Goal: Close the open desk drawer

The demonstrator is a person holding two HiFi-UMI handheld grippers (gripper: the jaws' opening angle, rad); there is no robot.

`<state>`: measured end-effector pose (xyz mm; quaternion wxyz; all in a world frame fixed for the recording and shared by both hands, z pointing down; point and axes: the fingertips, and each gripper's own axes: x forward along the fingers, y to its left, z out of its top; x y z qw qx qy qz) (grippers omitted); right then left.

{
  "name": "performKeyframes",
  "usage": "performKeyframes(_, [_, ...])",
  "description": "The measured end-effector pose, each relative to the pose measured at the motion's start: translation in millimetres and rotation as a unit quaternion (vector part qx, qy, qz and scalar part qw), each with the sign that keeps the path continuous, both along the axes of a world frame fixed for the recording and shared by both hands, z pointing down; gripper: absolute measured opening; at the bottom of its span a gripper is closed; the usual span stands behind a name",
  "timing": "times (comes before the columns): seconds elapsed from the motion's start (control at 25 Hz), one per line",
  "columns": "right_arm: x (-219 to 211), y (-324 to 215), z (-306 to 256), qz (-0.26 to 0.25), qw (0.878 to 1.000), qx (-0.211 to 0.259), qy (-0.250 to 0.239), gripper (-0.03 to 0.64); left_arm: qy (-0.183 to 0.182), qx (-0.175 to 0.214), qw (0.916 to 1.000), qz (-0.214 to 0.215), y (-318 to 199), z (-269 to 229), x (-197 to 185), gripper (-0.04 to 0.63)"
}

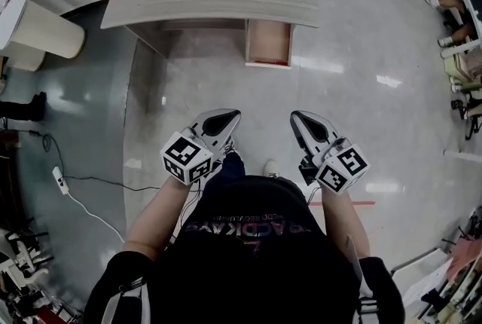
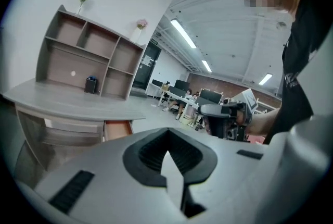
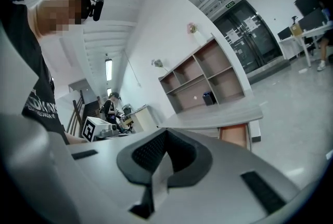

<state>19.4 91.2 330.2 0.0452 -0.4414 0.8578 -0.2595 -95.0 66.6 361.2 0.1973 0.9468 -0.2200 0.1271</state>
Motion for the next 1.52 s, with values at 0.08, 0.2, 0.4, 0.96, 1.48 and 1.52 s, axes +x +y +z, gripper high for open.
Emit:
performKeyframes(0.08, [-3.7, -13.7, -0.1, 0.018, 1.000, 0.000, 0.003, 0.009, -0.005, 0.007, 0.9999, 0.014, -15.8, 2.7, -5.3, 0.002])
performKeyframes(0.2, [-8.8, -30.7, -0.4, 0.038, 0.999, 0.000, 0.015, 0.009, 0.000, 0.006, 0.9997, 0.024, -40.1, 5.4, -13.7, 0.003])
performKeyframes(0.4, [-7.2, -46.4, 4.0, 0.078, 0.996, -0.005, 0.035, 0.009, -0.005, 0.000, 0.9993, 0.036, -64.1, 21.2, -24.2, 0.003])
performKeyframes(0.96, [24.7, -72.5, 41.7, 0.106, 0.991, -0.040, 0.077, 0.009, -0.027, 0.019, 0.9993, 0.015, -95.1, 45.8, -17.0, 0.002])
performKeyframes(1.48, [72.7, -116.4, 116.0, 0.013, 0.988, -0.071, 0.136, 0.019, -0.113, 0.052, 0.9898, -0.070, -118.8, 110.6, 8.6, 0.003])
performKeyframes(1.52, [77.6, -119.8, 123.9, 0.007, 0.988, -0.075, 0.138, 0.030, -0.119, 0.052, 0.9886, -0.077, -121.5, 116.8, 10.5, 0.003])
